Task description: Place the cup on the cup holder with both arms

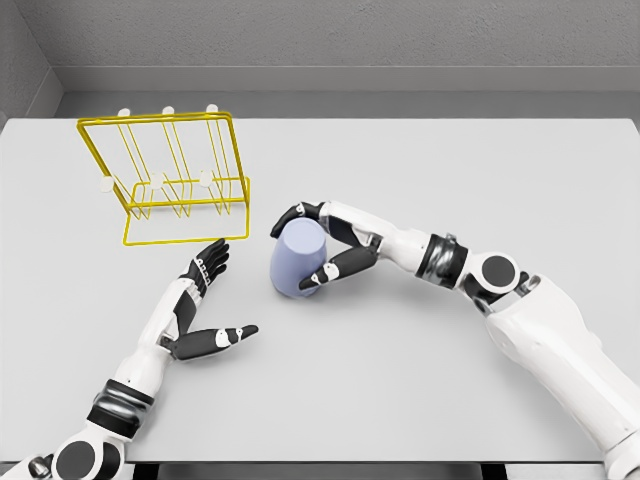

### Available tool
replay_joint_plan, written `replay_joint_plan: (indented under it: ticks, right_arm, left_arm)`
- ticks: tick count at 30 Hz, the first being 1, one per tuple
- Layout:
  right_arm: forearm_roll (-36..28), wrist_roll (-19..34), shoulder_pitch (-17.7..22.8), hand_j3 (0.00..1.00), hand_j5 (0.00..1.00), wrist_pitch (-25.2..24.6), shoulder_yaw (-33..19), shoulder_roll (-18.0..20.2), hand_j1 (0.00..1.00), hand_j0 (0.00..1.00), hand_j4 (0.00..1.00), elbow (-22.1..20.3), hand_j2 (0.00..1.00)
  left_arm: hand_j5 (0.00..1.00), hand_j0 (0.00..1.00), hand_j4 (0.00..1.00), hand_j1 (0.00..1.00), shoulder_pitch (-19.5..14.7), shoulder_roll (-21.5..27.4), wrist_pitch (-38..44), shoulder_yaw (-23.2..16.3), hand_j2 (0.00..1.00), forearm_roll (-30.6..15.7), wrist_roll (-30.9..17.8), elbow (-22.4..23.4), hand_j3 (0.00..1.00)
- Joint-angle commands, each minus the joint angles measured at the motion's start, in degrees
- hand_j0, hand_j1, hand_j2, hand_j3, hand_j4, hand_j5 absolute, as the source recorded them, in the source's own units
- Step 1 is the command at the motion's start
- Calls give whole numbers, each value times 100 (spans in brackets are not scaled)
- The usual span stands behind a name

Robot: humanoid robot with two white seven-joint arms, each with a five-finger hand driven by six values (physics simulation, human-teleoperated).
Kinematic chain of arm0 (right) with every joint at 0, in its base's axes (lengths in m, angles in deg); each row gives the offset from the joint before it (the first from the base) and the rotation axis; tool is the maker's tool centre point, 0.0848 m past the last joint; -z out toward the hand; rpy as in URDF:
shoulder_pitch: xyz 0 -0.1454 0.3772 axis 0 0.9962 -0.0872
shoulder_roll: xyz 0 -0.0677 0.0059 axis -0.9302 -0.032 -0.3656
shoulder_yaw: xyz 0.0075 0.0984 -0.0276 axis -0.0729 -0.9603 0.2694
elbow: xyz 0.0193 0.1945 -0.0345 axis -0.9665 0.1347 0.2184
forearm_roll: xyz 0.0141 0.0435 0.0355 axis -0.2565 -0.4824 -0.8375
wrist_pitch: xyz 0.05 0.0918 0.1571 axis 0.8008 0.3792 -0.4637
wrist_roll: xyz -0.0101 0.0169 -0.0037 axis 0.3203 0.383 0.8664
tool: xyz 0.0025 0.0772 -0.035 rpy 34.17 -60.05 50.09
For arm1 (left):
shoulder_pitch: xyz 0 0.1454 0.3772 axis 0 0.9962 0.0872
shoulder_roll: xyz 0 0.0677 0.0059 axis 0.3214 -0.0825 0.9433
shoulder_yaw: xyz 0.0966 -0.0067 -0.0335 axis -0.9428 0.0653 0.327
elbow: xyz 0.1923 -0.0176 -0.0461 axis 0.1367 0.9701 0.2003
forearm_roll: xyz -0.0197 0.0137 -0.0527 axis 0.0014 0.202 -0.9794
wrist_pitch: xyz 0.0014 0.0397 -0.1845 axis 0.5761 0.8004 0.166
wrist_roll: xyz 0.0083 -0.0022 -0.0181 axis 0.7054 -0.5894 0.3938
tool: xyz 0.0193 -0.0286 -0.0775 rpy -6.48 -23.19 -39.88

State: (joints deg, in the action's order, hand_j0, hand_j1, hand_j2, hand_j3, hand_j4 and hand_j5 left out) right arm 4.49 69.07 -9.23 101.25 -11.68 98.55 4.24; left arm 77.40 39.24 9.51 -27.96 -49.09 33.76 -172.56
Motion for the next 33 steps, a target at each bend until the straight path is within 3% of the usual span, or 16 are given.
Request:
replay_joint_plan:
  ticks: [1, 3, 5, 6, 22, 31, 33]
  right_arm:
    - [-32, -1, 0, 76, 76, 6, -10, -5, 76, 76, 76, 25, 76]
    - [109, -1, 0, 80, 80, 6, -18, -40, 80, 80, 80, 95, 80]
    - [399, -1, 0, 99, 99, 6, -36, -49, 99, 99, 99, 95, 99]
    - [452, -1, 0, 100, 100, 6, -45, -58, 100, 100, 100, 104, 100]
    - [469, -1, -18, 100, 100, 6, -150, -58, 100, 100, 100, 306, 100]
    - [478, -1, -44, 100, 100, 14, -317, 136, 100, 100, 100, 491, 100]
    - [478, -1, -44, 100, 100, 14, -431, 329, 100, 100, 100, 543, 100]
  left_arm:
    - [100, 100, 100, 100, 0, -4, -9, 2, 100, 15, 0, -3, 100]
    - [100, 100, 100, 100, 18, -4, -18, -7, 100, 24, 0, -12, 100]
    - [100, 100, 100, 100, 18, -4, -27, -7, 100, 24, 0, -12, 100]
    - [100, 100, 100, 100, 18, -4, -27, -7, 100, 24, 0, -12, 100]
    - [100, 100, 100, 100, 18, -65, -53, 10, 100, 41, 0, -12, 100]
    - [100, 100, 100, 100, 0, -188, -62, 63, 100, 59, -18, -12, 100]
    - [100, 100, 100, 100, 9, -179, -62, 63, 100, 76, -27, -3, 100]
